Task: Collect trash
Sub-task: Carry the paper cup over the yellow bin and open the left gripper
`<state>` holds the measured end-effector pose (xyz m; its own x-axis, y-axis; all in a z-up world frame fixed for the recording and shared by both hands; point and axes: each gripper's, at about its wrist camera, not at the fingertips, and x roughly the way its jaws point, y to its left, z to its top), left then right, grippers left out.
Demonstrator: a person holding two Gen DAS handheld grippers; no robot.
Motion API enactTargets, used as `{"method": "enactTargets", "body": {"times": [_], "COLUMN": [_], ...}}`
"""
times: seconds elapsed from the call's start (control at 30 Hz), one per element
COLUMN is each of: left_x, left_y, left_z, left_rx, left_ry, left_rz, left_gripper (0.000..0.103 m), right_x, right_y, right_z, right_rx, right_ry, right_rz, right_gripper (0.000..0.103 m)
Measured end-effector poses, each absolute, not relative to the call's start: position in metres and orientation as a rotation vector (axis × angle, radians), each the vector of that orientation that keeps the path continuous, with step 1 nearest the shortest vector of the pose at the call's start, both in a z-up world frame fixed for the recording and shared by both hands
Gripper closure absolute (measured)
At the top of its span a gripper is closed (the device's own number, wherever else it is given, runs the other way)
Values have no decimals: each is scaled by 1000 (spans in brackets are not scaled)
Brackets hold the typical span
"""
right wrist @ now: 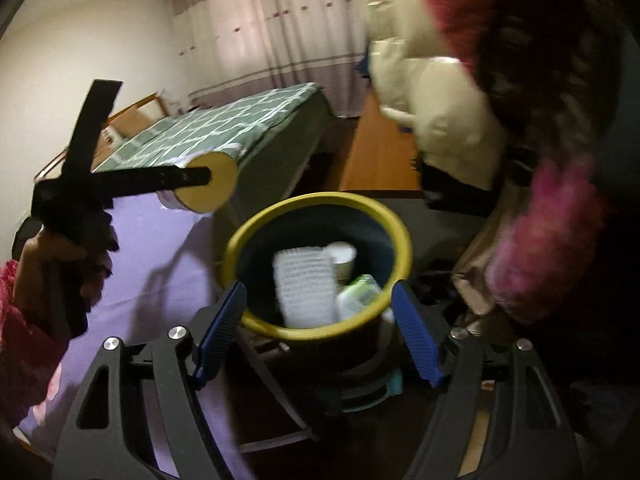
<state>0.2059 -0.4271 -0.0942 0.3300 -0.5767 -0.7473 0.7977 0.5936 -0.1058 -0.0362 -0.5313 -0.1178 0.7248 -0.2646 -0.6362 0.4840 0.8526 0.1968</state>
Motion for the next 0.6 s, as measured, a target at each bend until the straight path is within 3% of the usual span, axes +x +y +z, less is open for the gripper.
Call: {"method": "enactTargets", "body": {"times": [0.3, 0.43, 0.6], "left_x": [183, 181, 171], "left_y": [-503, -507, -467], "left_z": [-135, -144, -124], "left_rx": [403, 434, 399], "left_ry": [901, 926, 875], "left_rz": [-927, -905, -884], "left_gripper": [21, 6, 5], "right_x": [-62, -62, -60], "right_y": [-558, -561, -556], "right_z": [-125, -129, -129], "right_rx": [382, 394, 396], "right_ry": [632, 643, 645], "right_rz": [-474, -469, -449], "right_gripper": [27, 26, 26]}}
